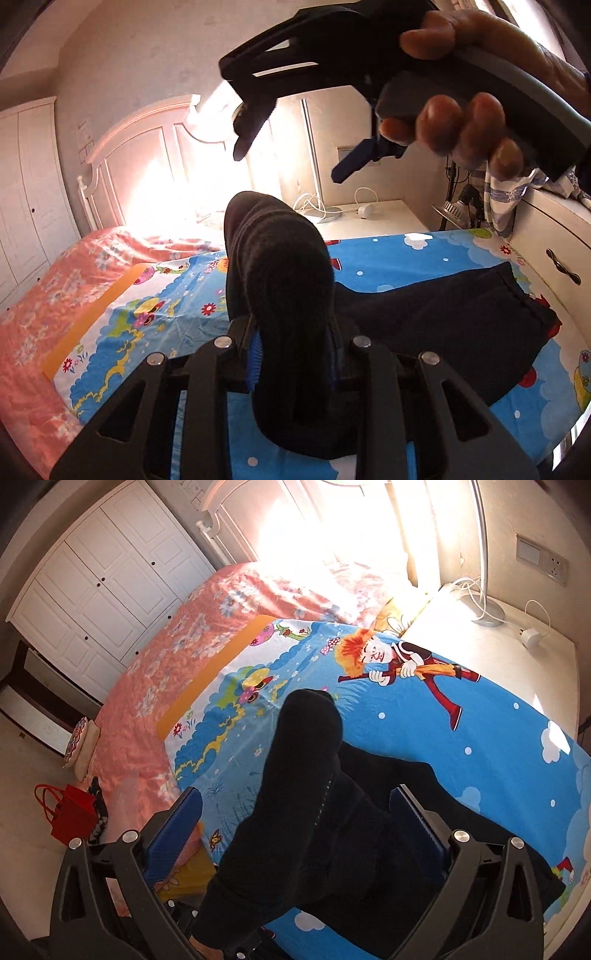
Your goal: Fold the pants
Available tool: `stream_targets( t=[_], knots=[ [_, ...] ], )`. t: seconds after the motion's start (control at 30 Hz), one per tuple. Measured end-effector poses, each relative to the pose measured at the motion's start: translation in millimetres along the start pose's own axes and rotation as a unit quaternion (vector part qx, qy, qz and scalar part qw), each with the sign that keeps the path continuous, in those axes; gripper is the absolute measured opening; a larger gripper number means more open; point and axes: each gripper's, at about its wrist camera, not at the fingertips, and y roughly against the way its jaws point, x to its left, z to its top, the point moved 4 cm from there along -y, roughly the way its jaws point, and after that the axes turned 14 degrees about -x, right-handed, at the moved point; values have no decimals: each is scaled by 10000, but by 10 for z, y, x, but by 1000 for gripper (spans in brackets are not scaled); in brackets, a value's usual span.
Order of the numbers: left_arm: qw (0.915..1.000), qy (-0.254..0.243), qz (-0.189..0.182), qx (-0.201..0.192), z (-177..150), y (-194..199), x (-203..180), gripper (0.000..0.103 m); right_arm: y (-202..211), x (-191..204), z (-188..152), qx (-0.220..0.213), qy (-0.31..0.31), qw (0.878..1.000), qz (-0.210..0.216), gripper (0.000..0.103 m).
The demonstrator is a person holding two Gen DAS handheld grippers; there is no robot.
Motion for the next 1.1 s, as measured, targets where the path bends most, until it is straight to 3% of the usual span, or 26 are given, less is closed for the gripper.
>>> stream_targets(
  t=[0.13,0.23,0.27,0.33,0.4,0.53,0.63,0.77,0.87,0.9,0.93,1.03,1.07,1.1],
  knots=[
    [9990,-359,-196,-198,150,55,-399,26,-100,-296,-186,393,52,9982,-448,98],
    [9968,-623,-360,-336,203,71,-660,26,-67,-584,-318,457,-375,9980,-207,97],
    [9956,-731,-434,-388,224,75,-783,26,-19,-654,-351,406,-470,9981,-58,92],
    [9918,-1008,-564,-538,253,62,-1052,26,141,-806,-414,310,-440,9985,-80,58],
    [9872,-1264,-727,-641,277,39,-1348,26,353,-1046,-472,186,-547,9982,-173,40],
    [9762,-1626,-1173,-830,288,-36,-1967,26,757,-1683,-718,-13,-787,9953,-566,33],
    [9657,-1944,-1479,-884,168,-102,-2504,26,915,-2243,-1008,-42,-1137,9898,-860,33],
    [9530,-2425,-1699,-646,-295,-244,-3124,28,766,-2867,-1534,176,-1650,9802,-1078,33],
    [9405,-2804,-1854,-497,-666,-190,-3339,39,591,-3050,-1852,386,-1842,9760,-1095,38],
    [9358,-2954,-1833,-588,-750,-139,-3354,48,596,-3063,-1884,327,-1862,9764,-1042,40],
    [9309,-3110,-1769,-732,-811,-93,-3365,55,615,-3079,-1892,271,-1922,9763,-959,48],
    [9217,-3394,-1636,-927,-895,-60,-3383,54,668,-3111,-1837,191,-2164,9734,-732,70],
    [9212,-3405,-1661,-891,-904,-71,-3398,48,670,-3107,-1806,131,-2205,9730,-664,73],
    [9195,-3450,-1683,-848,-919,-85,-3435,31,657,-3101,-1781,95,-2170,9737,-681,74]
  ],
)
